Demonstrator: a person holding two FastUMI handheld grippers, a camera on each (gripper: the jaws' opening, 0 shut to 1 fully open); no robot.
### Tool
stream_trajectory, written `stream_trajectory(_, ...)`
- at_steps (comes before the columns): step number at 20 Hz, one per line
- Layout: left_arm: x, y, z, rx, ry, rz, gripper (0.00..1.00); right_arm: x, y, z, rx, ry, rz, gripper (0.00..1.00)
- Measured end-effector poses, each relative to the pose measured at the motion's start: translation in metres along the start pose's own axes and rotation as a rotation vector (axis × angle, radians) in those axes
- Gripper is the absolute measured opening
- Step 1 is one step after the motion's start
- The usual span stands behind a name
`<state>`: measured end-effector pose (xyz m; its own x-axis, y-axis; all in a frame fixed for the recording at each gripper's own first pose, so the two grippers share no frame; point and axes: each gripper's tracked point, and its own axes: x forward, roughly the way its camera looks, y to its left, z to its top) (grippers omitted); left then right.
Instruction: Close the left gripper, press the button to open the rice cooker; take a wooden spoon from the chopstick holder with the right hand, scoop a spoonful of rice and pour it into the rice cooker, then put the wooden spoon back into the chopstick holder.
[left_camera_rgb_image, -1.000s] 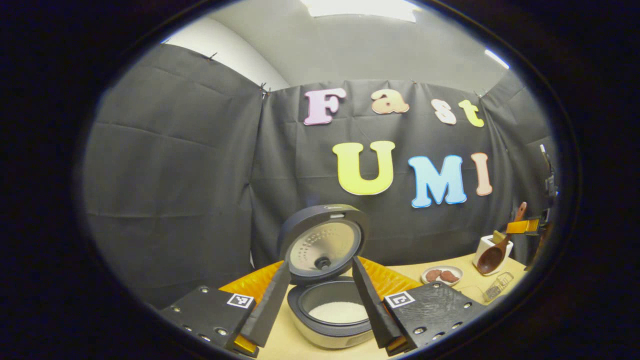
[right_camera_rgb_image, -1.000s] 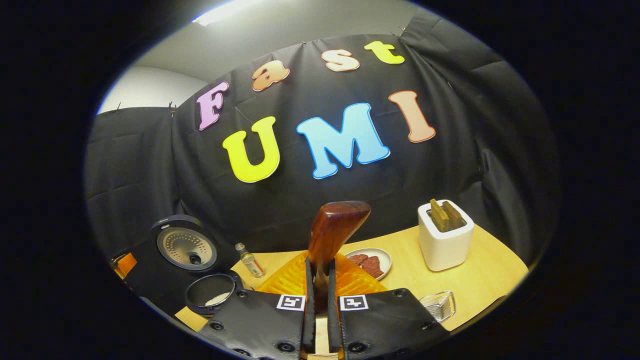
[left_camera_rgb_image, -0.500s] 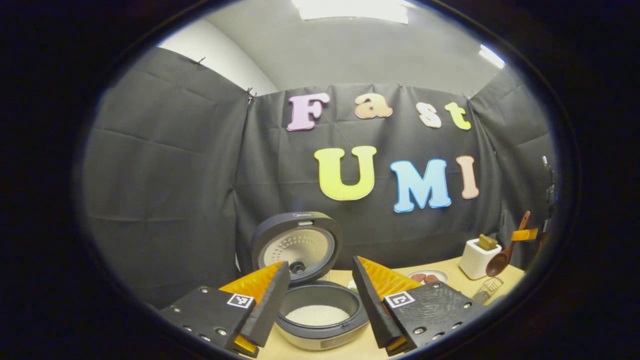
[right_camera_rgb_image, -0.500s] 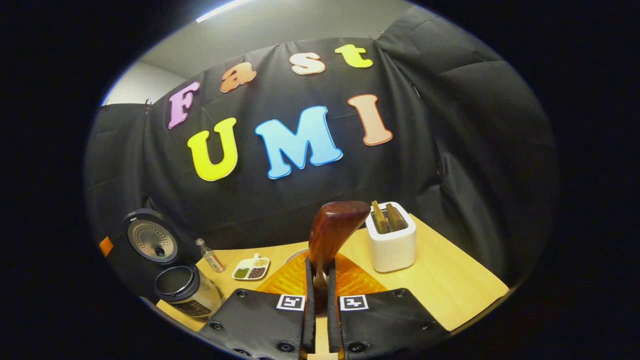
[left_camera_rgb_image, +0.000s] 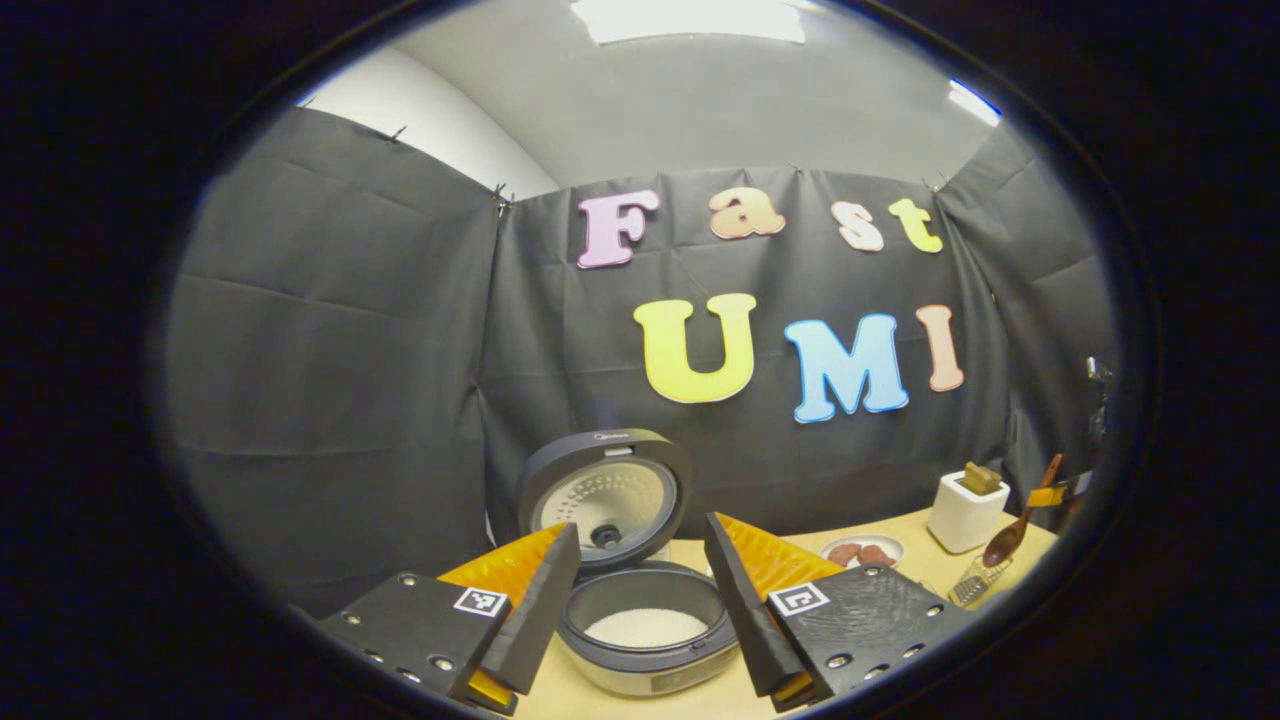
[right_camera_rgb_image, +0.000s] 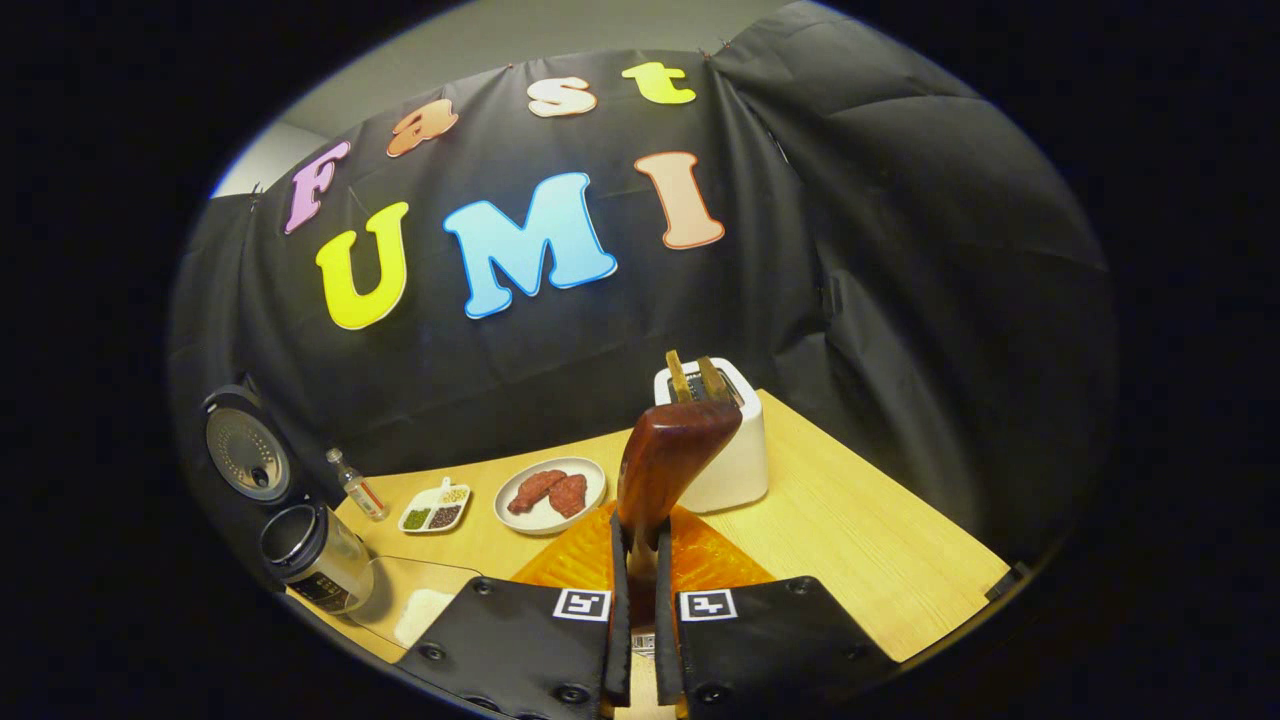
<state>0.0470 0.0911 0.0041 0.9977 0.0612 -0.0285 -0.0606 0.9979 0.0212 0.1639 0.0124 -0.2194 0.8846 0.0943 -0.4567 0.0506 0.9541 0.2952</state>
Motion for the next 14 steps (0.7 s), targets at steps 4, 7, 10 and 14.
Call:
stream_trajectory(4,-0.006,0.011,0.000,0.009,0.002,0.030,0.80,0.003,-0.006,-0.026,0.056,0.072,-0.001,0.12)
stream_trajectory(7,-0.007,0.016,0.001,0.008,0.001,0.043,0.80,0.007,-0.009,-0.039,0.098,0.108,-0.004,0.14)
stream_trajectory(10,-0.008,0.015,0.001,0.013,-0.001,0.040,0.79,0.004,-0.013,-0.049,0.116,0.141,0.001,0.17)
stream_trajectory(14,-0.007,0.006,0.004,0.010,-0.005,0.014,0.80,-0.005,-0.023,-0.038,0.096,0.102,-0.018,0.60)
